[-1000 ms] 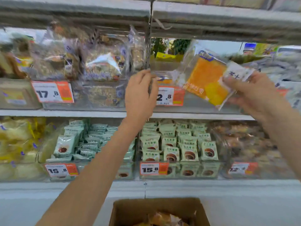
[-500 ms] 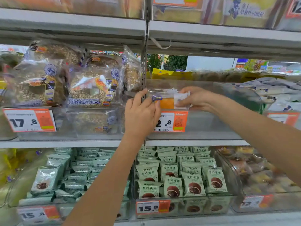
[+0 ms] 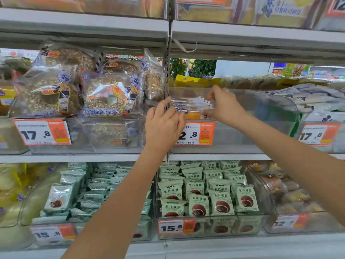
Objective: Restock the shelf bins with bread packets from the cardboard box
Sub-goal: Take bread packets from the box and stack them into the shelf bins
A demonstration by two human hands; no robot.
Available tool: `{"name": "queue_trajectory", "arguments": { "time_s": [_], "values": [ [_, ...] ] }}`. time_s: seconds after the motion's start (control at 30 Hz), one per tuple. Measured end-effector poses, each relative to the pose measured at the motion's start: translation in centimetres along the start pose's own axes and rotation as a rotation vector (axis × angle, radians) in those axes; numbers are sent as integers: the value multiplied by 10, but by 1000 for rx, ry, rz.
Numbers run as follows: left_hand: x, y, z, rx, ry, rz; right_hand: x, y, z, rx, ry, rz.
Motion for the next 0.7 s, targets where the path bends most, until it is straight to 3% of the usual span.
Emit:
{"name": "queue_trajectory", "arguments": {
  "time_s": [0.13,0.23,0.3,0.47,0.53,0.63,0.7],
  "values": [
    [-14,-10,14,-33,13,-87,11,-19,85,-485,-157,-170],
    [-43,-39,61,-55,78,23,4,14,170,-568,-198,-244],
    [-68,-63,109,32,86,135,-13,58,226,-428,-156,-208],
    [-110,-102,253,500,96,256,-58,173,358,282,184,-143],
    [-122,-121,303,866,79,314,-69,208,398,537,273,-79],
    [-128,-156,374,1482,-11,272,-57,241,439,898,283,-245],
    [-127,-171,414,1667,-104,232,-47,257,455,1106,251,-269]
  ]
}}
Point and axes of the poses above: each hand's wrist, its own z-axis away from the middle knuckle, its own y-axis out of the palm, x = y × z, the point moved 3 cm from there along -z, towards the middle knuckle, and after that the axes turned 1 degree about -y, right-handed, at the moved point
